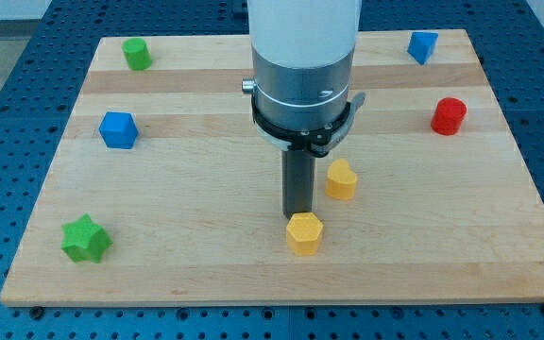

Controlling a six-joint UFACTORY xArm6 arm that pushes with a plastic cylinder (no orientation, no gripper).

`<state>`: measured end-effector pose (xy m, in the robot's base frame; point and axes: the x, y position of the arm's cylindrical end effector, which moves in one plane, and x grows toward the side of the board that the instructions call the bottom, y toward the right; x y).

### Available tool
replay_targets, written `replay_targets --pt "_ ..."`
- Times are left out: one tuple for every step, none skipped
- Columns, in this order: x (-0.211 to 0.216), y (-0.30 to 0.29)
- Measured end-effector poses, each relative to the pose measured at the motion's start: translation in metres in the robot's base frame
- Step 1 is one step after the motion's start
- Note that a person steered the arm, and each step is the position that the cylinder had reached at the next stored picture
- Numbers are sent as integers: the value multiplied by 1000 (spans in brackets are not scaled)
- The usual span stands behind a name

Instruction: Push the heart towards the bottom side of the board

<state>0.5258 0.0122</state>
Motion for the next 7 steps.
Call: replay_targets --pt "0 0" --pt "0 0" --pt "-13 0" --pt "-34 3" --pt "-50 17" --pt "-57 39" --pt "-54 58"
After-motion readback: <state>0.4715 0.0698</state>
